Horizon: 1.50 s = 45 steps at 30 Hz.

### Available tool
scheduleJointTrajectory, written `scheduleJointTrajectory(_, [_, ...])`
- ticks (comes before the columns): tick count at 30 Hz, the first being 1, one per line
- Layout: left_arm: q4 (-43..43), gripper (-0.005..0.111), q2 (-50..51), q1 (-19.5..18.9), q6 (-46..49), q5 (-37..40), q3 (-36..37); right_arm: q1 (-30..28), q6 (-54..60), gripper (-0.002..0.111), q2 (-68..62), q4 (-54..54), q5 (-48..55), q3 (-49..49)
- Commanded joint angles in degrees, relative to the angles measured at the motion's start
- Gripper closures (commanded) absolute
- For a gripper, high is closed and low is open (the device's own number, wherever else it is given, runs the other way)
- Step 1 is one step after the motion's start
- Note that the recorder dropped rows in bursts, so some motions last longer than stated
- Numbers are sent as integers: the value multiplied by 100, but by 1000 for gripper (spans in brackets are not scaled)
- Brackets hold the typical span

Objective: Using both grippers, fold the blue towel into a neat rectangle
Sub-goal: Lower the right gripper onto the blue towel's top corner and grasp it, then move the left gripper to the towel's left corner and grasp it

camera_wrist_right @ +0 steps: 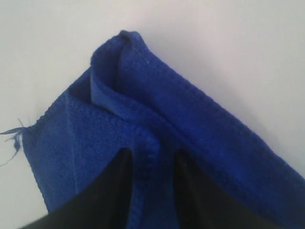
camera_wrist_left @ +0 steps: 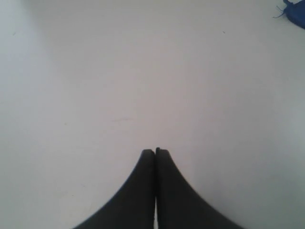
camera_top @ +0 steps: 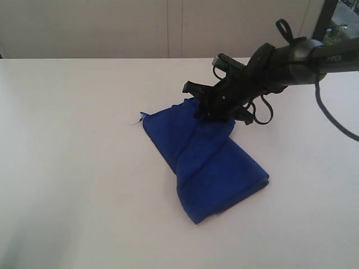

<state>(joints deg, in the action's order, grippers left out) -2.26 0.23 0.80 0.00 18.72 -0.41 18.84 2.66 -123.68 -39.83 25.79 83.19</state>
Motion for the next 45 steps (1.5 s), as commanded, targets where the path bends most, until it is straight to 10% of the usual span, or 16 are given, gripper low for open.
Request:
scheduleJointTrajectory(1, [-24, 107, -23, -15, -30, 36, 41, 4, 46, 79, -79, -243, -45, 14])
scheduleJointTrajectory(14, [-24, 107, -23, -15, -30, 36, 41, 4, 858, 108, -84, -763, -151, 14])
scheduleJointTrajectory(34, [-24, 107, -23, -15, -30, 36, 41, -8, 53, 108, 1311, 2686, 1351, 14])
scheduleJointTrajectory(45, [-24, 107, -23, -15, -30, 36, 41, -8, -34, 108, 1311, 2769, 1270, 3])
